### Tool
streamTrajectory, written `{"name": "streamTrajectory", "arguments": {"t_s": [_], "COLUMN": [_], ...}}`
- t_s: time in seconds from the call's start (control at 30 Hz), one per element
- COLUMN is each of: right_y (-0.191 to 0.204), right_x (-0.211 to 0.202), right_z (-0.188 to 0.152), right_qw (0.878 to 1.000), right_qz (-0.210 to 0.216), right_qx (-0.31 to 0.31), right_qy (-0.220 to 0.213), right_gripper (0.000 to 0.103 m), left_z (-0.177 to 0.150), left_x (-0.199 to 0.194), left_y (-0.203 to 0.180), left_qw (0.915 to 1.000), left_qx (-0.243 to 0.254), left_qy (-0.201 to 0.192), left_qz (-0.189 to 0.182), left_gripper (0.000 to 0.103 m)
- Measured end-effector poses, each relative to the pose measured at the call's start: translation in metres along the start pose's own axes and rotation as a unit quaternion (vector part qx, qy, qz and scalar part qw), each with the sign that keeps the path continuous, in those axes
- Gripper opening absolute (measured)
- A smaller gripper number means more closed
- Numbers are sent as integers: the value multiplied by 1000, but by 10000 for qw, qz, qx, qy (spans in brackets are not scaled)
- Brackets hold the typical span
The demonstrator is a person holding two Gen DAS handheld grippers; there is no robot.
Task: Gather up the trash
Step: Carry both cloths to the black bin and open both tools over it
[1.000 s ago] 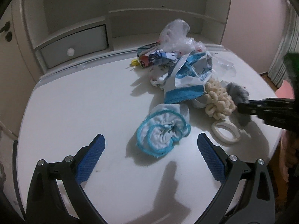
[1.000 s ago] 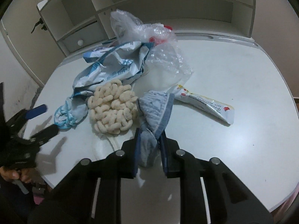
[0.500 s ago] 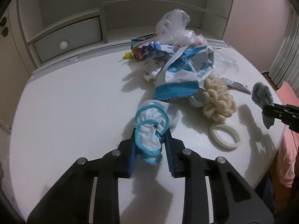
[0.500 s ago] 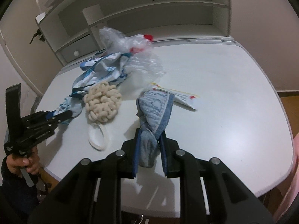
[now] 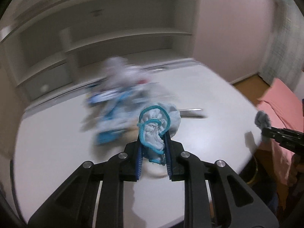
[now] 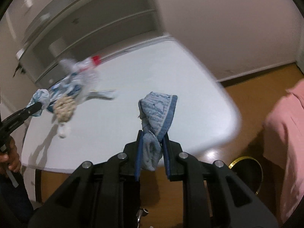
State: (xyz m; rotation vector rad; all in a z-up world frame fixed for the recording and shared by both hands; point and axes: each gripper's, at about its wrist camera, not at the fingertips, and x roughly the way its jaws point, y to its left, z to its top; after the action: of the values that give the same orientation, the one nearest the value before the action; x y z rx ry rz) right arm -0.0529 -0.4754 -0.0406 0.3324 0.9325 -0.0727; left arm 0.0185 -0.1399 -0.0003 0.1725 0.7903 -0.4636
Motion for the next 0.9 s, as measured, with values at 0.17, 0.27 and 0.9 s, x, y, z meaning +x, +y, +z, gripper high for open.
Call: {"name": "streamTrajectory", "arguments": {"t_s": [0.17,0.27,0.9], "right_y": [-77,-127,-339], "right_x": [-26,-41,3], "right_z": [-24,-44,-178], "right_qw": [9969,9914,9471], "right_qz": [-451,-747,-1520], "right_qx": [648,1068,2765], "right_qy": [-72,-92,589], "right_gripper": [19,19,19], "left_z": [11,11,-93], "left_x": [26,41,197], "left_y": [-97,-170,-451], "left_qw": [9948,9849,9253], "left_qx": [625,1107,2365], "left_qy": [117,207,1264], "left_qz": [-797,-1319,-2683], "left_gripper": [19,19,19]}}
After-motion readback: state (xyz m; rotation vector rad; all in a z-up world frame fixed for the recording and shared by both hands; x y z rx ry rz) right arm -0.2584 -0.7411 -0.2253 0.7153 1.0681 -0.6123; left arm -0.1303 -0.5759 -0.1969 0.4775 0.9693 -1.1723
